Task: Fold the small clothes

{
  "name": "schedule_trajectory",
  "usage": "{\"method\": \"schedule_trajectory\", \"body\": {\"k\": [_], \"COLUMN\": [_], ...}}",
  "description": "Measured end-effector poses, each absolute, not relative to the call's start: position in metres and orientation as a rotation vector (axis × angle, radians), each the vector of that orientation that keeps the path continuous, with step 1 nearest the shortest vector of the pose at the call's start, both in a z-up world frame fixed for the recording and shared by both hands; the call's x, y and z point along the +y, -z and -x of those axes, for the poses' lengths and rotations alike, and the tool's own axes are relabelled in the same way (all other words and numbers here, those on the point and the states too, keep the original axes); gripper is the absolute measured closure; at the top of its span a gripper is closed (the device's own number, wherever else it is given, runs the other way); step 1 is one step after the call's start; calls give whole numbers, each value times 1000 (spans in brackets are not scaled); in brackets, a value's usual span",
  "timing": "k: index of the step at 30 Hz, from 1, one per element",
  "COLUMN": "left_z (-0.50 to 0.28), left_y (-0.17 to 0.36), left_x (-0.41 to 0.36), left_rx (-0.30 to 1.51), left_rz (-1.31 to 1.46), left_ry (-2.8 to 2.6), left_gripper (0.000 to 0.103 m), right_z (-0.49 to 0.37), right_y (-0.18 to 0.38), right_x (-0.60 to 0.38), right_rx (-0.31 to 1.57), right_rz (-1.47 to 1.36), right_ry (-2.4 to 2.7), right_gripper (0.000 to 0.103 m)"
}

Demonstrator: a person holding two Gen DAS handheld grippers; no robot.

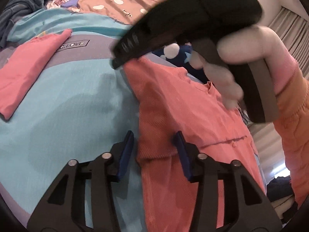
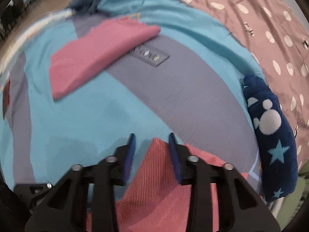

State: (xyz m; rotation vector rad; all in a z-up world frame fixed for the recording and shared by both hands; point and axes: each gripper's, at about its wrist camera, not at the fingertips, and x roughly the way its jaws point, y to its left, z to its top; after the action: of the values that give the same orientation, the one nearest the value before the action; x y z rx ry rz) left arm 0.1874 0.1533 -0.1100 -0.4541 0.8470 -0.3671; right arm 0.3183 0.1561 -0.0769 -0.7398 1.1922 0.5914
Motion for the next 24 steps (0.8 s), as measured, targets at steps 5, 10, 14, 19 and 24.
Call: {"method": "schedule_trajectory", "body": {"k": [5,10,14,19,24], "left_z": [-181,-159,-163,-154,-136], "left_y": [104,90,103,96,69], "left_x": [155,153,151,158,149], "left_rx": [822,778,830,784,636], "left_rz": [449,344,334,336,325], "left_ry": [362,206,191,135,231], "left_gripper": [97,97,88,60,60], "right_z": [-330,-347,-346,-307,-235], "right_y": [40,49,52,17,29], "right_x": [138,113,92,25,-80], "right_rx": [1128,1108,1084,979,1036], "right_rz": [447,226,188,150,-19], "right_ry": [-626,-669,-593,-594,-601], "right_gripper": [101,102,98,81,81]}}
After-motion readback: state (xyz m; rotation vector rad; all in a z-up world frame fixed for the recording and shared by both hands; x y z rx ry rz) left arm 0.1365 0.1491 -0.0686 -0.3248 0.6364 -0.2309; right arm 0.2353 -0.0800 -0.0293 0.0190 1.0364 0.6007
